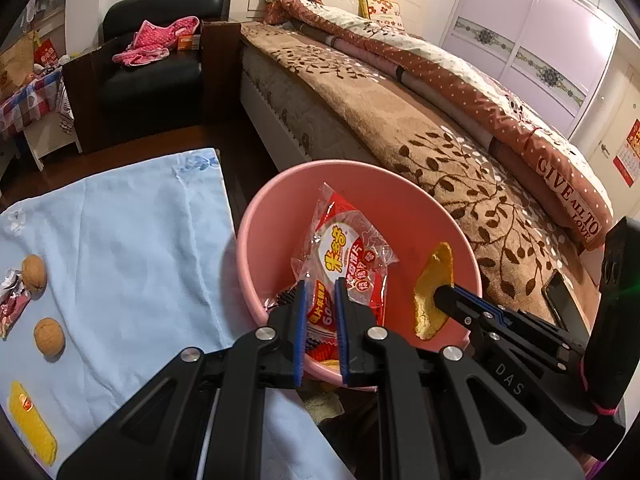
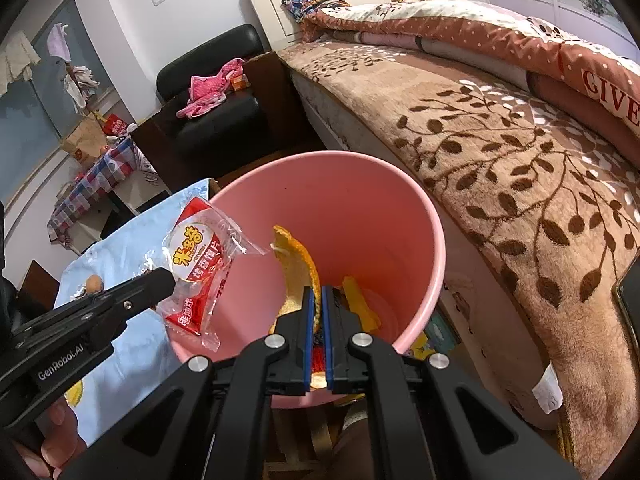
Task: Collect trash
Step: 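Open both tools to drop the wrapper and peel into the bucket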
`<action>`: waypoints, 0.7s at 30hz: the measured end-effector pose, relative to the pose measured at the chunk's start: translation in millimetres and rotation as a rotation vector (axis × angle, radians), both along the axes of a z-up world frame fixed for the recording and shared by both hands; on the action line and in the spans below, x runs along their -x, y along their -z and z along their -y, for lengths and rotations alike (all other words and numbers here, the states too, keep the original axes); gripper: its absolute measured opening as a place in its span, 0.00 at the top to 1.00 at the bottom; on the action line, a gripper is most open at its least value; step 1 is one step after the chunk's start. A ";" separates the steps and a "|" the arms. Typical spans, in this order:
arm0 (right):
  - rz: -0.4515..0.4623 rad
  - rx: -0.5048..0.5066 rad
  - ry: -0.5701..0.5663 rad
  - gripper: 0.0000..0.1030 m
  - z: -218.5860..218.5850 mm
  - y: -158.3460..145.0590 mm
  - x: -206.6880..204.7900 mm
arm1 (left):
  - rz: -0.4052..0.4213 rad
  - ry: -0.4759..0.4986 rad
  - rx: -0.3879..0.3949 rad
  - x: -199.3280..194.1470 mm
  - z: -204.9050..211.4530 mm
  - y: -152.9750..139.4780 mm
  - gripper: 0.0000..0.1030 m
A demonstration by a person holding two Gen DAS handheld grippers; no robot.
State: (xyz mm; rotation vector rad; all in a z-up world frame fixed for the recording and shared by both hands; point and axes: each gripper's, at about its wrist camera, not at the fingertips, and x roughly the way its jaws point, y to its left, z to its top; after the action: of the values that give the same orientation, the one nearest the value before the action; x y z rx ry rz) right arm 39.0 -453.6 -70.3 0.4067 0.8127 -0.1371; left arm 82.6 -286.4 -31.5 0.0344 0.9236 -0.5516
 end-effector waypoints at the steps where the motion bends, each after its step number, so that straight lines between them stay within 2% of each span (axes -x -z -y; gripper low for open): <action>1: -0.004 0.000 0.001 0.96 0.3 1.6 -0.6 | -0.001 0.001 -0.001 -0.6 1.0 0.9 0.88; 14: -0.028 0.000 0.005 0.96 1.4 10.4 -6.4 | -0.019 0.025 0.020 -5.0 5.6 10.6 0.88; 17: -0.031 0.001 0.008 0.96 2.6 11.8 -7.7 | -0.022 0.025 0.021 -4.8 6.3 11.0 0.85; 21: -0.032 0.001 0.009 0.96 3.2 12.7 -8.3 | -0.029 0.021 0.020 -4.5 6.0 12.4 0.72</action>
State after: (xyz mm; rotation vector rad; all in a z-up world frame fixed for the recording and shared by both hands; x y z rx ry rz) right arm 47.4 -456.8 -83.0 0.4081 0.8429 -0.1524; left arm 87.0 -292.3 -44.0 0.0181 0.9469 -0.5814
